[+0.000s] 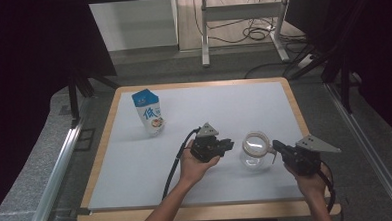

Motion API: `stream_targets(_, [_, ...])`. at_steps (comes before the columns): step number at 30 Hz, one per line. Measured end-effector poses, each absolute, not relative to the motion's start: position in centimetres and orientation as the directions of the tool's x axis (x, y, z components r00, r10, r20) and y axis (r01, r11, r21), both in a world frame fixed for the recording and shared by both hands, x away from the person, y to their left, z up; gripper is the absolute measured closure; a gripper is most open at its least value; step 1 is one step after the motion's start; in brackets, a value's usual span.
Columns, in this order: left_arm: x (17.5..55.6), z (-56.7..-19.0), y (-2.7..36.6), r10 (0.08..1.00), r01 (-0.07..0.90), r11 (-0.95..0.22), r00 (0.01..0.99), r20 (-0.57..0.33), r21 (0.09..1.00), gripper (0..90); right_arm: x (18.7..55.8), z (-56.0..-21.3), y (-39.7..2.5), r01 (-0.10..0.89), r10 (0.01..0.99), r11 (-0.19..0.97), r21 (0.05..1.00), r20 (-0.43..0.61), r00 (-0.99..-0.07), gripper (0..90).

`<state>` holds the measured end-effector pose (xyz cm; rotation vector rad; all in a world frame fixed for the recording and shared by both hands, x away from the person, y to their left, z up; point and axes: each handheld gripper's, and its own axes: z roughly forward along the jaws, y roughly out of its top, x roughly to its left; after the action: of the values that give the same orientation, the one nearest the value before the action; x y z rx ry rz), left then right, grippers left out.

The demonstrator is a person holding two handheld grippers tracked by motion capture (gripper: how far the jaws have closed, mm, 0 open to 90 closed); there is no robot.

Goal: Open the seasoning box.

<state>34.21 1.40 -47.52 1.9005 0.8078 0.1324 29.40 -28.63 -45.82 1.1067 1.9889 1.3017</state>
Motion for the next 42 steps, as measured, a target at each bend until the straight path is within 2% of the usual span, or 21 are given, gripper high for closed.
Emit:
stream_targets(15, [34.6,-47.2,0.2,0.574,0.469,-0.263,0.778,-0.253,0.843,80.5,29.4,-46.2,-29.0,0.349,0.841,0.169,0.922,0.049,-0.538,90.0])
stream_targets(29, [34.7,-47.2,-1.0,0.566,0.470,-0.290,0.787,-0.246,0.834,89.5,29.3,-46.5,-29.5,0.344,0.833,0.139,0.929,0.078,-0.547,90.0])
stream_targets(42, [34.9,-47.0,-1.8,0.553,0.464,-0.302,0.797,-0.244,0.833,90.0,29.2,-46.5,-29.4,0.341,0.828,0.138,0.930,0.080,-0.555,90.0])
